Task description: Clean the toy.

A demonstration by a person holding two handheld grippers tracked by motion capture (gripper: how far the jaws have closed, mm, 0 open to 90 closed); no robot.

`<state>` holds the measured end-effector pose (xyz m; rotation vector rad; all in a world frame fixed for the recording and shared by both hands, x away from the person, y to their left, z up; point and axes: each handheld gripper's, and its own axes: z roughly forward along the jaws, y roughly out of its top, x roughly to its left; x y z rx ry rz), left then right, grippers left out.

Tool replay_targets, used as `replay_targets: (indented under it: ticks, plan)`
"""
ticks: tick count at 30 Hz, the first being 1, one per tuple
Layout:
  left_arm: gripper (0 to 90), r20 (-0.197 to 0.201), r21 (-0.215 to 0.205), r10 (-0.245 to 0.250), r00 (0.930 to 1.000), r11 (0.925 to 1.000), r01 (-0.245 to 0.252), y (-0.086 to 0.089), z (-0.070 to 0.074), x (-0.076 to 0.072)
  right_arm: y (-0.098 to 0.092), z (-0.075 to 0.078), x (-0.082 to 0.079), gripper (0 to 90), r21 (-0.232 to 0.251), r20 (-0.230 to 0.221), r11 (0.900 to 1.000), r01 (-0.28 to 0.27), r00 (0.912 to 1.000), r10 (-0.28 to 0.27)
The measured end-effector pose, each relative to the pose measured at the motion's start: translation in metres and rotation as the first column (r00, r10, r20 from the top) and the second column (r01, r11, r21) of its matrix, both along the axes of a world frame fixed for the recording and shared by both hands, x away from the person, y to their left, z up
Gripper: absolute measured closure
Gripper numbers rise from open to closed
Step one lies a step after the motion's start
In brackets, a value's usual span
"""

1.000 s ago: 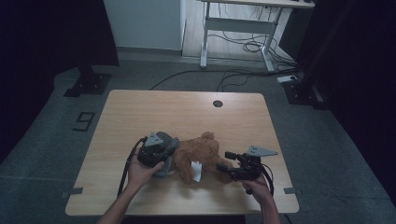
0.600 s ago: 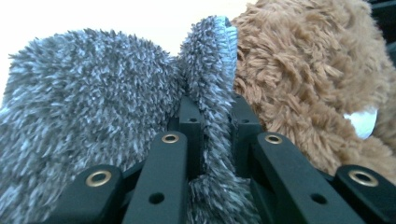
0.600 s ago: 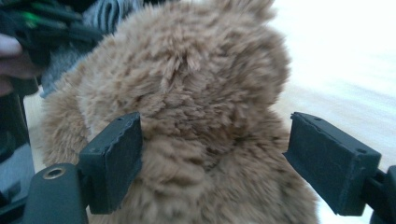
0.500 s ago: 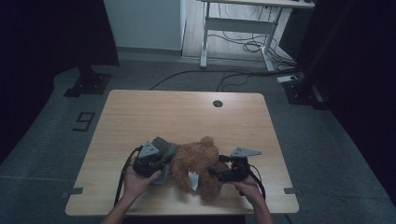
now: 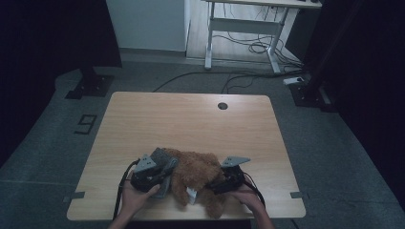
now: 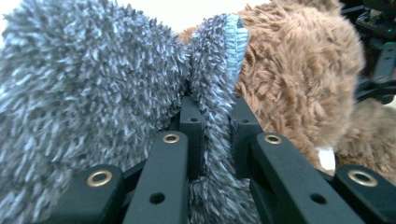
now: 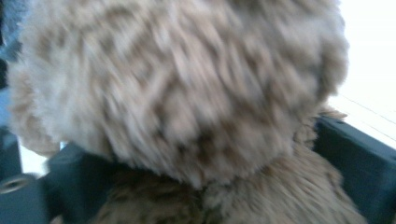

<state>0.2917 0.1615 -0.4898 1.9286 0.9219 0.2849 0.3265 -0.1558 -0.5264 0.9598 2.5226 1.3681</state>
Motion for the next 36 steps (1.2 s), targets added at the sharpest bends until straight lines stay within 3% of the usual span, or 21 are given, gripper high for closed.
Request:
replay_targets:
  ticks: [5, 8, 13, 16, 18, 20, 22, 25, 28, 30, 32, 34, 36]
  plan:
    - [79.4, 0.005, 0.002, 0.003, 1.0000, 1.0000, -0.003, -0.006, 0.000, 0.003, -0.001, 0.000, -0.003, 45.9, -0.006, 0.045, 1.000, -0.006, 0.9990, 0.006]
    - [79.4, 0.005, 0.004, 0.006, 1.0000, 1.0000, -0.006, -0.011, 0.001, 0.008, -0.005, 0.000, 0.000, 55.3, 0.012, 0.061, 1.000, 0.015, 0.9980, -0.016]
    - [79.3, -0.005, -0.001, 0.001, 1.0000, 1.0000, -0.001, -0.024, 0.003, 0.023, -0.013, 0.002, 0.007, 61.9, 0.028, 0.081, 0.998, 0.054, 0.9952, -0.056]
    - [79.3, -0.011, -0.002, -0.007, 0.9999, 1.0000, 0.007, -0.036, 0.003, 0.033, -0.019, 0.003, 0.011, 65.2, 0.021, 0.118, 0.994, 0.105, 0.9872, -0.107]
    - [79.2, -0.022, -0.006, -0.014, 0.9997, 0.9999, 0.014, -0.041, 0.005, 0.038, -0.023, 0.004, 0.013, 66.9, 0.019, 0.146, 0.990, 0.139, 0.9792, -0.140]
    - [79.1, -0.030, -0.008, -0.023, 0.9993, 0.9997, 0.023, -0.044, 0.013, 0.039, -0.025, 0.006, 0.013, 67.7, 0.003, 0.206, 0.988, 0.155, 0.9666, -0.152]
    - [79.1, -0.014, -0.002, -0.035, 0.9993, 0.9994, 0.035, -0.047, 0.023, 0.039, -0.025, 0.008, 0.011, 68.1, -0.013, 0.269, 0.988, 0.156, 0.9520, -0.147]
    - [79.1, 0.035, 0.000, -0.046, 0.9983, 0.9990, 0.046, -0.058, 0.045, 0.044, -0.022, 0.011, 0.010, 68.0, -0.020, 0.316, 0.991, 0.135, 0.9408, -0.121]
    - [79.0, 0.054, -0.001, -0.074, 0.9958, 0.9972, 0.074, -0.077, 0.060, 0.052, -0.020, 0.009, 0.011, 67.9, -0.021, 0.317, 0.992, 0.123, 0.9421, -0.110]
    - [79.0, 0.031, 0.001, -0.099, 0.9946, 0.9951, 0.099, -0.099, 0.062, 0.059, -0.022, 0.006, 0.013, 67.5, -0.016, 0.309, 0.992, 0.123, 0.9444, -0.112]
    - [78.9, 0.007, 0.037, -0.123, 0.9924, 0.9918, 0.123, -0.124, 0.056, 0.067, -0.024, 0.003, 0.014, 67.1, -0.011, 0.297, 0.993, 0.119, 0.9484, -0.110]
    - [78.7, 0.013, 0.087, -0.117, 0.9930, 0.9895, 0.116, -0.139, 0.049, 0.071, -0.025, 0.000, 0.015, 66.1, -0.005, 0.287, 0.993, 0.115, 0.9517, -0.109]
    - [78.6, -0.005, 0.072, -0.113, 0.9936, 0.9909, 0.113, -0.143, 0.041, 0.076, -0.027, -0.004, 0.016, 65.2, -0.010, 0.265, 0.993, 0.119, 0.9577, -0.112]
